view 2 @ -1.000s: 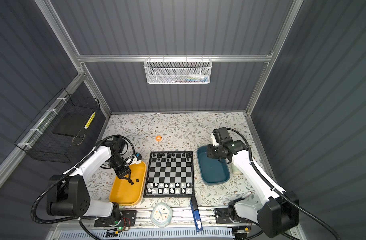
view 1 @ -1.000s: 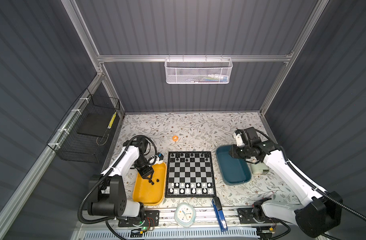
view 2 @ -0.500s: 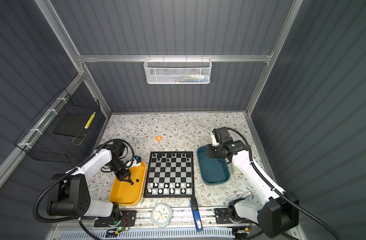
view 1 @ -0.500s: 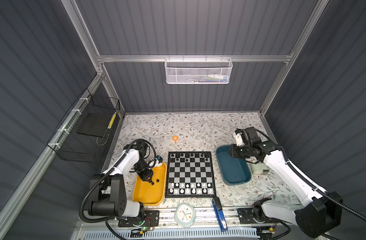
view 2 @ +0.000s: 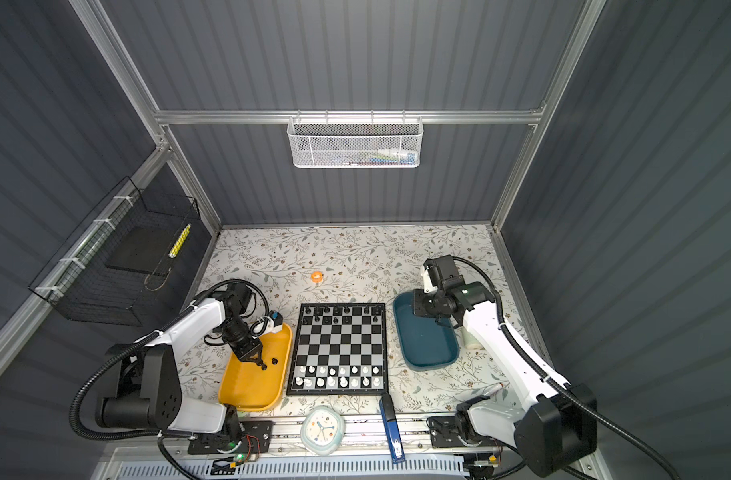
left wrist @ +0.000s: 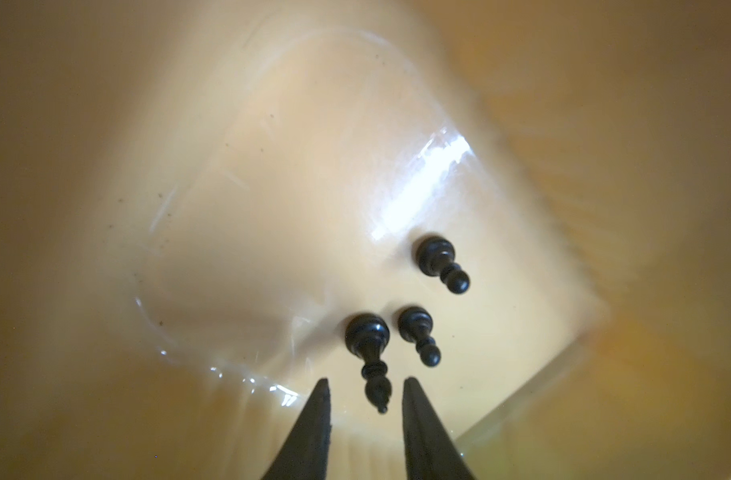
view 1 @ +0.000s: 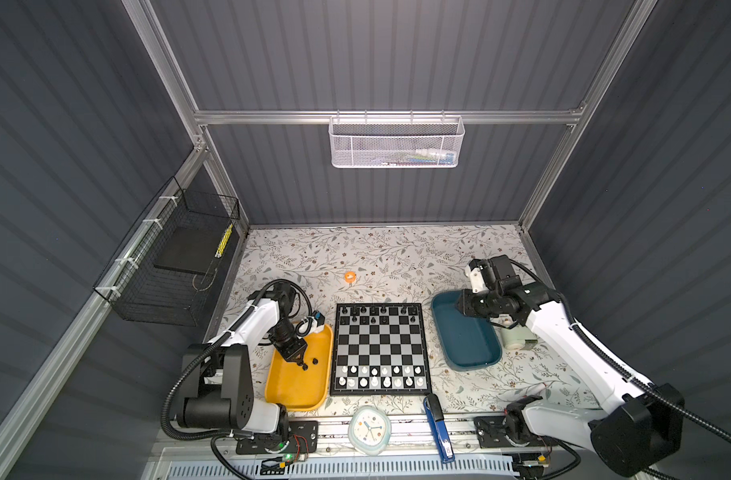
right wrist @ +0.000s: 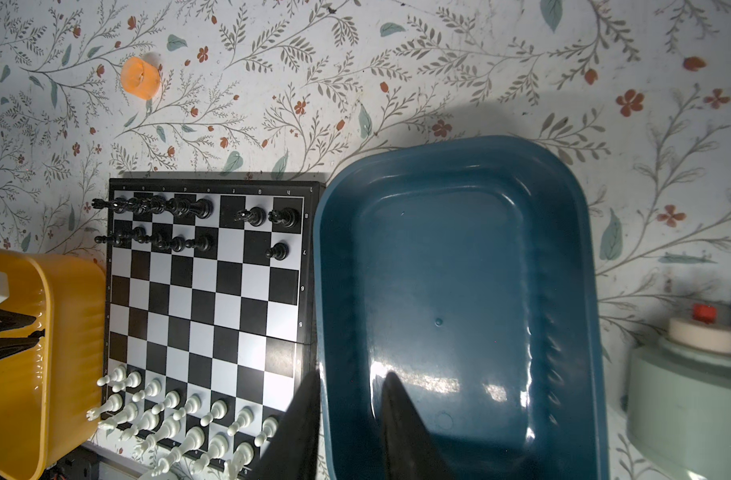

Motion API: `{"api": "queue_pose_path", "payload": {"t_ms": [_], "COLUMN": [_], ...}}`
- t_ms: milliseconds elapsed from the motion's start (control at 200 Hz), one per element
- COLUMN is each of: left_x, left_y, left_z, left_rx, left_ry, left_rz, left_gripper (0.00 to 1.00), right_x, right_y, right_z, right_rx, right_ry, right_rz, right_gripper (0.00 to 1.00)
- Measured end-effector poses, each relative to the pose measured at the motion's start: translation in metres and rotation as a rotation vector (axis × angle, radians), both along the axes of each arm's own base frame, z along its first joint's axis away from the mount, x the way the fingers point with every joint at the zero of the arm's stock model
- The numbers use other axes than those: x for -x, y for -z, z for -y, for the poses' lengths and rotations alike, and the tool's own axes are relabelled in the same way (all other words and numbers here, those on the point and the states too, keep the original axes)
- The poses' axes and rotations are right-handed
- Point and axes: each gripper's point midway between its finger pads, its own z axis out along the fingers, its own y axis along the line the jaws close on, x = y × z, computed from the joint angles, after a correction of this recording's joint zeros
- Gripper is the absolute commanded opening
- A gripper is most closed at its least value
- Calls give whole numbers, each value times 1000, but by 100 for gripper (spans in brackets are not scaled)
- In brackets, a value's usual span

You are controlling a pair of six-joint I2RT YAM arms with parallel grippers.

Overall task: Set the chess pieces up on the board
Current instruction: 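Move the left gripper back over the yellow tray, then lower the left gripper and close it on a black pawn in the yellow tray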

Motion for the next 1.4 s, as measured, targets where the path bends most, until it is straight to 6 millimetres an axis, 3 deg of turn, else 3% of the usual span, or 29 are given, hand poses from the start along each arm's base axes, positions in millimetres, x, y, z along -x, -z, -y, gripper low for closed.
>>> {"api": "queue_pose_path", "payload": {"t_ms": [660,1401], "left_x": [1,-4], "left_y": [3,7], "left_z": [0,-2], "left_rx": [-3,-14], "left_ry": [-18,-32], "left_rz": [0,23], "left_gripper": [25,27], "right_x": [-2,1], "right_y": [1,4], "right_z": [-1,0], "right_rx": [-7,-9], "right_ry": [-2,-2], "right_rz": [10,17], "right_gripper": [29,29]}}
